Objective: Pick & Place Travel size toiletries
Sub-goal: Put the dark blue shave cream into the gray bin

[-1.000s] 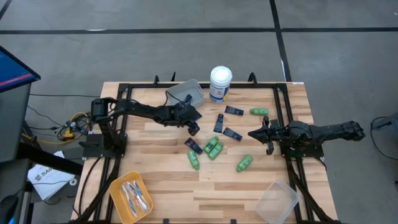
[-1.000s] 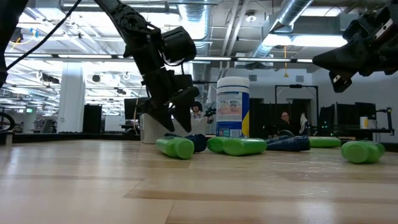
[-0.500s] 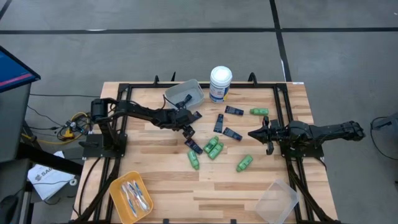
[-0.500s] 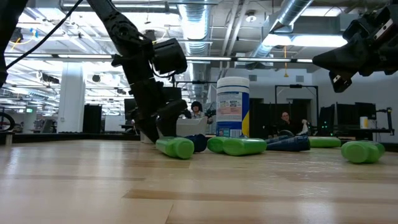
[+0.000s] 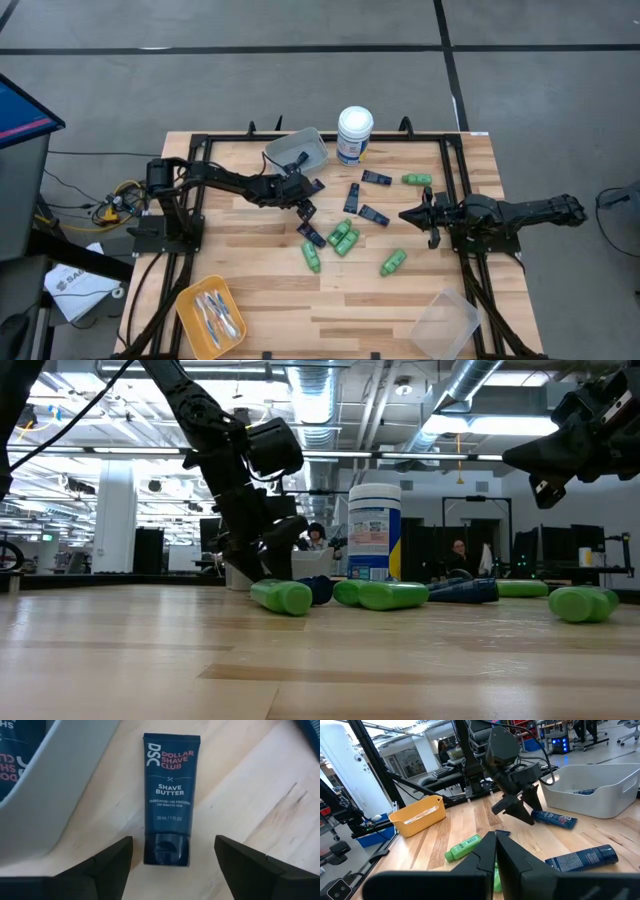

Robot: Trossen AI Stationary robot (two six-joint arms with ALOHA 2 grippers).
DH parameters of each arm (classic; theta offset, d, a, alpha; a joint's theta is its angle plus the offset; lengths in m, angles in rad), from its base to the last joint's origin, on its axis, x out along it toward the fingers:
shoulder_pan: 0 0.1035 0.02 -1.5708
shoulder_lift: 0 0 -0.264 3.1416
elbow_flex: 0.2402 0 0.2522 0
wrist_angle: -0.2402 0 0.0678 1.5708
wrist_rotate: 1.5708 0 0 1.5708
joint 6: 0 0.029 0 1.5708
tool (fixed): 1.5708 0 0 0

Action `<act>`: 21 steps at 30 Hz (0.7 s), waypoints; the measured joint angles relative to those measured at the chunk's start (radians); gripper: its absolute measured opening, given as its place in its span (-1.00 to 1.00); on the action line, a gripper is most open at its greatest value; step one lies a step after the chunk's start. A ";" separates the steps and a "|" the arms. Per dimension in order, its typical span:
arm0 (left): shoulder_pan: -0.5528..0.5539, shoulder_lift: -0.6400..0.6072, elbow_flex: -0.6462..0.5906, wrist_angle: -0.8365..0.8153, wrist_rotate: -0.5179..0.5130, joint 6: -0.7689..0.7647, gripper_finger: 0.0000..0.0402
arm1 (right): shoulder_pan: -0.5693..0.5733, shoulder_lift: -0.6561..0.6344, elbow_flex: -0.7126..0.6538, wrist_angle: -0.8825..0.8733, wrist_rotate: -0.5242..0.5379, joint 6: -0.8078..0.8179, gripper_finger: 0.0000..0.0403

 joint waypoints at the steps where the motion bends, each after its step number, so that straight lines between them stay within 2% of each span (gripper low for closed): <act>1: 0.000 0.000 0.000 0.000 0.000 0.000 0.34 | 0.000 0.000 0.000 0.000 0.000 0.000 -0.97; 15: 0.046 0.000 0.000 0.000 0.041 -0.015 -0.40 | 0.000 0.000 0.000 0.000 0.000 0.000 -0.97; 21: 0.041 -0.001 0.002 0.007 0.102 -0.053 -0.41 | 0.000 0.000 0.000 0.000 0.000 0.000 -0.97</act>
